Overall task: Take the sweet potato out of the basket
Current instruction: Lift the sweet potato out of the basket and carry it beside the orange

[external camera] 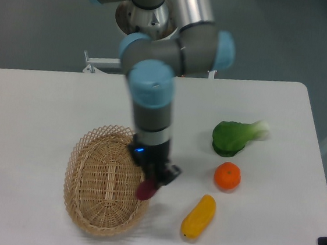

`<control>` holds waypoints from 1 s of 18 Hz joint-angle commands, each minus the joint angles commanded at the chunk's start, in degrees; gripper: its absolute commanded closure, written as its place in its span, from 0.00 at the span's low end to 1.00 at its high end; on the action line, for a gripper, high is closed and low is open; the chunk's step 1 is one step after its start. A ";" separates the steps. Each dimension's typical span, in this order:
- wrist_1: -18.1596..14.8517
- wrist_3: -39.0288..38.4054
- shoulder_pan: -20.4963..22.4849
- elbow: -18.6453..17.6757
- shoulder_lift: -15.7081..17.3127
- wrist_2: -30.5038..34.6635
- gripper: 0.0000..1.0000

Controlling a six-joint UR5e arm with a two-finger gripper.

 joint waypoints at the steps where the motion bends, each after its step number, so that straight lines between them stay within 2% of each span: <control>1: -0.97 1.41 1.32 0.53 0.09 -0.09 0.72; 4: -2.82 6.68 5.54 1.32 0.09 -0.09 0.72; 9: -2.83 13.71 10.55 1.41 -0.26 -0.27 0.72; 18: -2.39 16.28 13.37 1.41 -0.88 -0.27 0.72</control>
